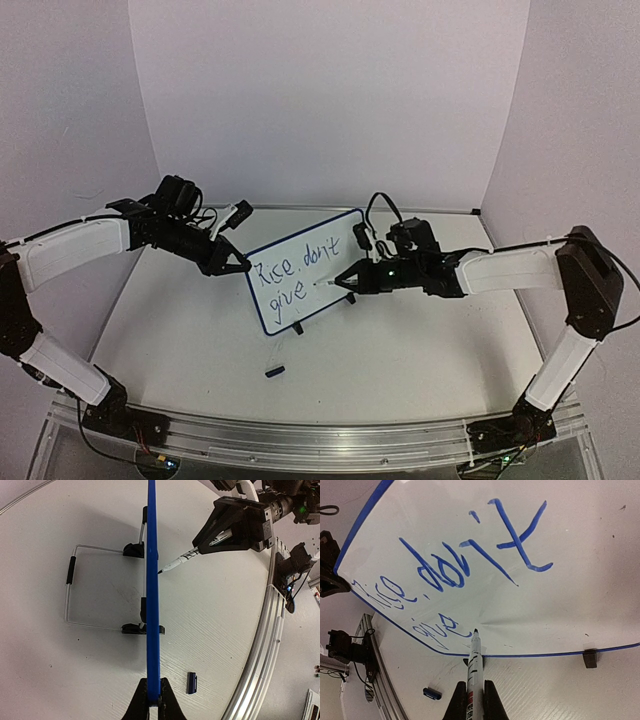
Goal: Write a sentence on the whiteboard
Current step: Write with the whiteboard marker on the whiteboard.
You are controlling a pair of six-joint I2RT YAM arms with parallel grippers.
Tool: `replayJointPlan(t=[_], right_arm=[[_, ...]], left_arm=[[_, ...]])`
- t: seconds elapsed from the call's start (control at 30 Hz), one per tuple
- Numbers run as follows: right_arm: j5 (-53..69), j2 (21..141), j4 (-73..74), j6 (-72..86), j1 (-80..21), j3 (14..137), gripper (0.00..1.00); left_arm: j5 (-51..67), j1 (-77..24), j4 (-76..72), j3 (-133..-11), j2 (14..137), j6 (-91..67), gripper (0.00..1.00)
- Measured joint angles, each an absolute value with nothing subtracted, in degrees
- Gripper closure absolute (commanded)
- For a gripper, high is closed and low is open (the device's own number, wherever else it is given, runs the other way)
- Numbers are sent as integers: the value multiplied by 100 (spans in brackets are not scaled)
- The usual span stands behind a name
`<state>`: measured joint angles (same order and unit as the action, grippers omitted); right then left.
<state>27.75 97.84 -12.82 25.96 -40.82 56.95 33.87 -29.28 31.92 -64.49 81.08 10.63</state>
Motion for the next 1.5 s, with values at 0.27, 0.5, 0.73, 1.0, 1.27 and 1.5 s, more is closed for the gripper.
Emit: replayJointPlan(t=[0.27, 0.5, 0.73, 1.0, 1.27, 1.5], right_arm=[[2773, 9832, -1282, 2596, -4021, 5747, 100], [2773, 9859, -1284, 2591, -3988, 5778, 100], [2792, 9994, -1280, 2593, -3977, 5784, 100], [2818, 10103, -1236, 2593, -3977, 5784, 100], [2770, 10108, -1144, 2561, -3972, 5787, 100], [2648, 10066, -913, 2467, -3951, 5861, 100]], left_arm=[[3387, -2928, 3192, -6449, 8108, 1063, 100], [3387, -2928, 3190, -6449, 8110, 1063, 100], [3387, -2928, 3190, -6449, 8110, 1061, 100], [3387, -2928, 3190, -6449, 8114, 1061, 100], [3389, -2928, 3188, -6449, 8117, 1061, 100], [3389, -2928, 3188, -6449, 8119, 1061, 100]])
